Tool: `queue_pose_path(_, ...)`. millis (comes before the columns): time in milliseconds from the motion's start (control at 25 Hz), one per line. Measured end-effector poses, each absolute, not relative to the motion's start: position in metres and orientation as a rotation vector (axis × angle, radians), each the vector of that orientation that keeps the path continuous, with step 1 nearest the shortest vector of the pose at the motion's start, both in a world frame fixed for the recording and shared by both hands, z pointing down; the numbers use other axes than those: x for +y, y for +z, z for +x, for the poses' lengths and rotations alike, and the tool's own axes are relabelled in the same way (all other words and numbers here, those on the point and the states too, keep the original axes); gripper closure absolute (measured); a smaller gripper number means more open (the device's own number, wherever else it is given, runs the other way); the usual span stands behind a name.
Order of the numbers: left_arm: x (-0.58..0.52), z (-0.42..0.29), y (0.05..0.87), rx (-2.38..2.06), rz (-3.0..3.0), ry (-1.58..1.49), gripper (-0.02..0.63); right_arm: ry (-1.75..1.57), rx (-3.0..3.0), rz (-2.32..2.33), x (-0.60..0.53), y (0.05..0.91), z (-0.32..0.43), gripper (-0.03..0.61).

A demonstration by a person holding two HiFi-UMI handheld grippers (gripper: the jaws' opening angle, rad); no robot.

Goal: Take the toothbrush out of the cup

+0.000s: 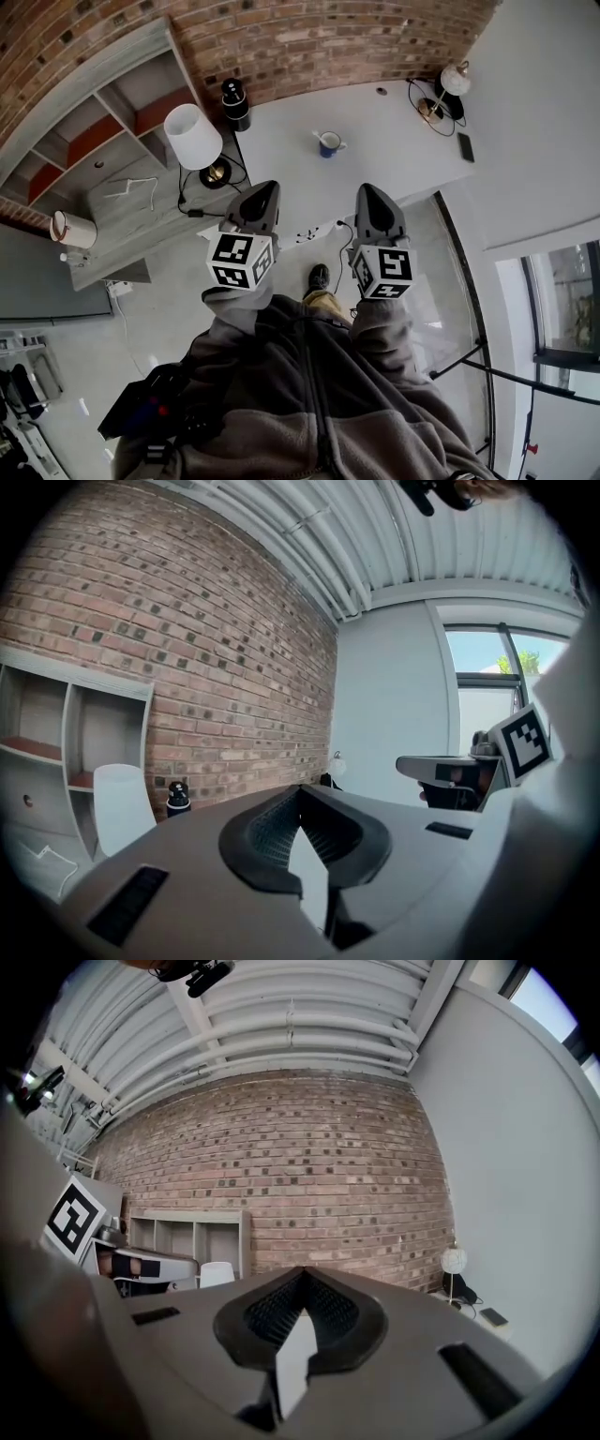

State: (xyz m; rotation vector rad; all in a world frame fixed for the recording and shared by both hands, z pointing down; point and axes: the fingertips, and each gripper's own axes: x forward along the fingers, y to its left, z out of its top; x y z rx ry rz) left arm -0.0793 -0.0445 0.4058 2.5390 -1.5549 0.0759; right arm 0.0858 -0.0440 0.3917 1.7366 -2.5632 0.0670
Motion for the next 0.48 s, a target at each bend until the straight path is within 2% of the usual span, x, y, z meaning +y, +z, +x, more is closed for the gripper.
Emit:
queue_pose_path(240, -0.119, -0.04, 0.391, -1.52, 2.584, 0.106, 0.609, 0.077, -2.596, 1.737, -0.119, 0.383, 0.124, 0.577)
queue_pose_path(480, -0.181, -0.035, 0.403, -1.577, 2.509, 0.136, 0.609, 0.126, -2.607, 1.743, -0.177, 0.394, 0.161, 0.577)
